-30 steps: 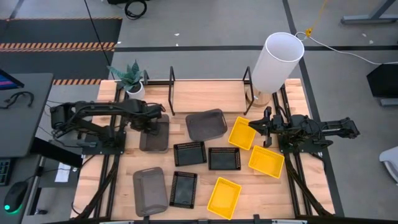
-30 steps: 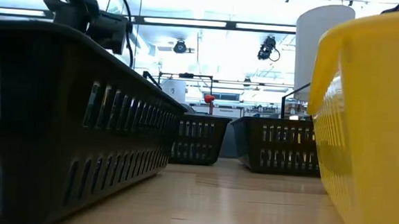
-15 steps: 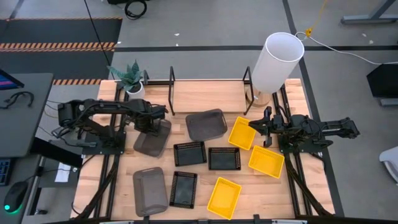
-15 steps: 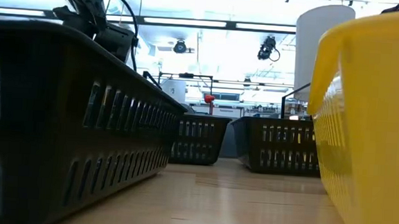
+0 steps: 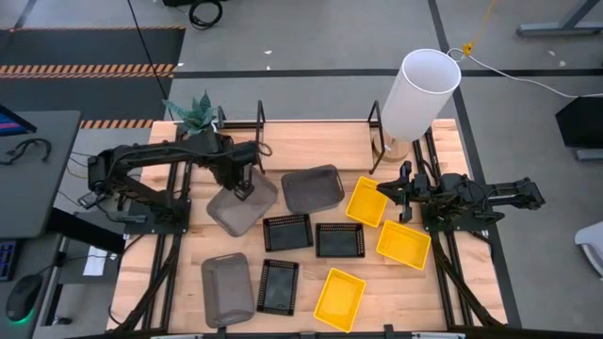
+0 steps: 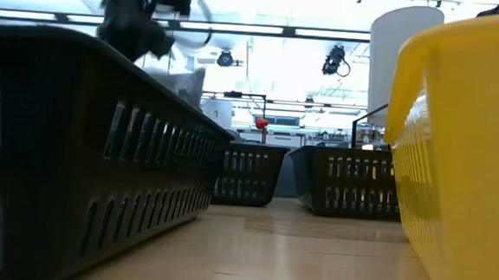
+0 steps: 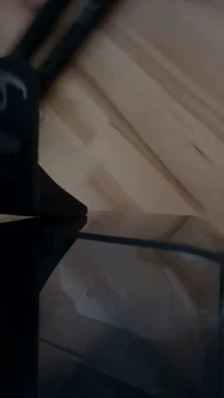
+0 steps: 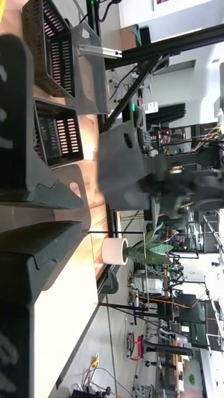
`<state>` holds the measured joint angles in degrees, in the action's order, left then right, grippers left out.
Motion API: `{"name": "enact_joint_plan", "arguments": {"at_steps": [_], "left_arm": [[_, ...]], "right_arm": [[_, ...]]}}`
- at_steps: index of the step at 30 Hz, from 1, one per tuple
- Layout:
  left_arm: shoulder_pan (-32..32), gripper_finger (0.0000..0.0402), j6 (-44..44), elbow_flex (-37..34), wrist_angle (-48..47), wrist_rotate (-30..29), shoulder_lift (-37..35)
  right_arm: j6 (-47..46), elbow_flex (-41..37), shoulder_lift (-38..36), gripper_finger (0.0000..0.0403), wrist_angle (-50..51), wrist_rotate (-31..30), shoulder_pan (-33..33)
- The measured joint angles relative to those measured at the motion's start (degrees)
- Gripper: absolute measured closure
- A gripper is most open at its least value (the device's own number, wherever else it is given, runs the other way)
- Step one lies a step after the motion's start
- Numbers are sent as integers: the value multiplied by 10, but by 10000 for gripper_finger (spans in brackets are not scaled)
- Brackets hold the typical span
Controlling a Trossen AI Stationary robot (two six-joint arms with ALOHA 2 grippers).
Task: Stack baskets on shelf by color
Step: Stack the top left black bin on the top right black bin
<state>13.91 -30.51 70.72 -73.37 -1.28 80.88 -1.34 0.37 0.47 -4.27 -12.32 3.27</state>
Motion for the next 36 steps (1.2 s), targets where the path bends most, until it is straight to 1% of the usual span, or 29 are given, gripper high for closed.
{"name": "enact_joint_plan", "arguments": {"at_steps": [2,4,7,10,13,16,19,24,27,32,36], "left_arm": [[-15,397,39,43,9,15,0],[-30,397,66,79,34,16,0],[-50,397,104,111,119,-9,2],[-67,395,161,115,235,-59,2],[-82,394,228,115,324,-113,13],[-85,393,293,114,386,-128,33],[-78,392,329,114,437,-131,62],[-65,391,368,113,449,-131,123],[-51,390,373,113,448,-115,145],[-26,390,372,113,442,-75,158],[-11,395,372,114,415,-73,159]], "right_arm": [[0,0,0,357,0,0,0],[0,0,0,357,0,0,0],[0,0,0,357,0,0,0],[0,0,0,357,0,0,0],[0,0,0,357,0,0,0],[0,0,0,357,0,0,0],[0,0,0,357,-3,0,0],[0,0,0,357,-4,0,0],[0,0,0,357,-4,0,0],[0,0,0,357,-4,0,0],[0,0,0,357,-4,0,0]]}}
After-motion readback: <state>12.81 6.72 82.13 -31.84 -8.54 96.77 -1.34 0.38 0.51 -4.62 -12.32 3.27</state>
